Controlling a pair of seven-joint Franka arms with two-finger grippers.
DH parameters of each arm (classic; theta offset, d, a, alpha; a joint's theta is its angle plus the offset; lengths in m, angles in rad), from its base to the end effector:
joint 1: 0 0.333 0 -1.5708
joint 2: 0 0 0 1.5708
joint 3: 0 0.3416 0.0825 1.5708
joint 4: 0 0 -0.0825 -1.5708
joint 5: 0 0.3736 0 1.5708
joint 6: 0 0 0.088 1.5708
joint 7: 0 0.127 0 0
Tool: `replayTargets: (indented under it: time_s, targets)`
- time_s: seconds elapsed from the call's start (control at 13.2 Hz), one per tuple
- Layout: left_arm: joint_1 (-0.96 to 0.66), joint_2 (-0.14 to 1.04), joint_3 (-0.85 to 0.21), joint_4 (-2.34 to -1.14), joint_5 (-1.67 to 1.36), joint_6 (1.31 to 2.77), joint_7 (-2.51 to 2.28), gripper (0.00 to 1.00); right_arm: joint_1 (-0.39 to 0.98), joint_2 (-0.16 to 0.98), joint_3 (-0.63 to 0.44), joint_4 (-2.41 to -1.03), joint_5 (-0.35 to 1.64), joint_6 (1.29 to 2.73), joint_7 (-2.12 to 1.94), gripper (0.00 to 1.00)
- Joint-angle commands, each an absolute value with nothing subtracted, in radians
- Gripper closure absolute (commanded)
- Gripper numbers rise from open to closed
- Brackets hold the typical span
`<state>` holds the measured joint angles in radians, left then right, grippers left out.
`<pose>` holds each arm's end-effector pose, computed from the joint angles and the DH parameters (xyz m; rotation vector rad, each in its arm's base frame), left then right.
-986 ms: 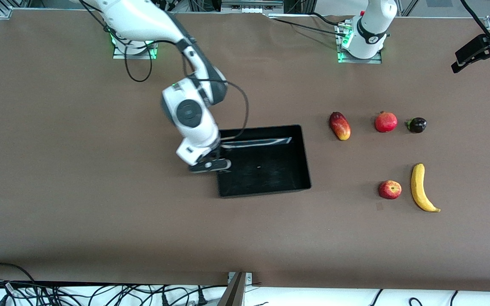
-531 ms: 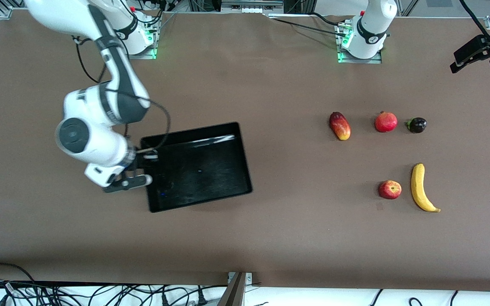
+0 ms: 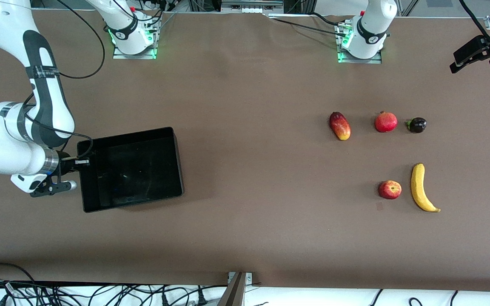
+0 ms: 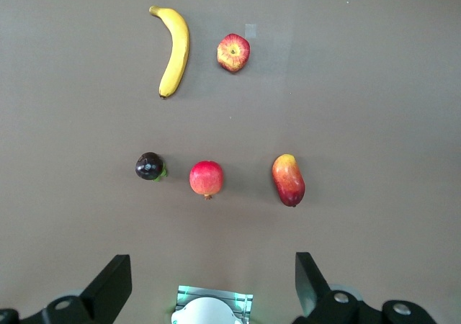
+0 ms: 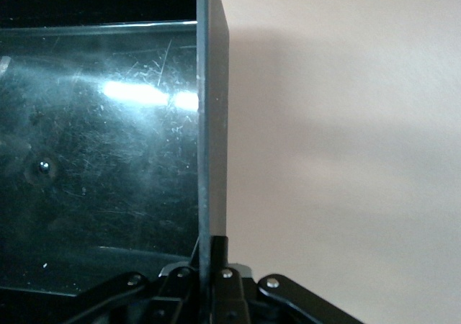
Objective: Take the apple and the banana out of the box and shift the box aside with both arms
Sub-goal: 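Grip the tray rim and drag the tray away from the fruits with the right gripper, then release the tray rim and draw the right gripper back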
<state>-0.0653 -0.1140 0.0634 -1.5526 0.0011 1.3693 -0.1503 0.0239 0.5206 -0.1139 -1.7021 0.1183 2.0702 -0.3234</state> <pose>0.4817 0.0015 0.6799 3.1303 0.2319 -0.1096 0.6552 -0.0435 0.2902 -3.0508 -0.2749 0.2089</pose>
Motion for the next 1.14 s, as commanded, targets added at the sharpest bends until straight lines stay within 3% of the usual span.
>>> replayTargets:
  time_s: [0.0,0.23,0.3,0.38,0.45,0.68,1.06]
  targets:
    - [-0.061,-0.13,0.066,-1.572,-0.014,1.365,-0.129,0.0,0.029,0.483,-0.13,-1.839,0.138,2.178,-0.348,1.0]
    - [-0.063,-0.13,0.066,-1.574,-0.014,1.365,-0.129,0.0,0.031,0.479,-0.13,-1.914,0.141,2.27,-0.344,1.0]
    - [-0.063,-0.13,0.066,-1.574,-0.014,1.365,-0.129,0.0,0.031,0.473,-0.13,-1.91,0.141,2.263,-0.338,0.75]
    - [-0.063,-0.13,0.066,-1.574,-0.014,1.365,-0.129,0.0,0.031,0.457,-0.13,-1.905,0.14,2.26,-0.331,0.32]
    - [-0.063,-0.13,0.066,-1.574,-0.014,1.367,-0.129,0.0,0.032,0.437,-0.129,-1.898,0.14,2.247,-0.331,0.0]
    - [-0.063,-0.13,0.066,-1.574,-0.014,1.367,-0.129,0.0,0.038,0.345,-0.123,-1.867,0.14,2.203,-0.334,0.0]
    - [-0.063,-0.129,0.066,-1.575,-0.014,1.367,-0.129,0.0,0.04,0.183,-0.117,-1.781,0.127,1.961,-0.292,0.0]
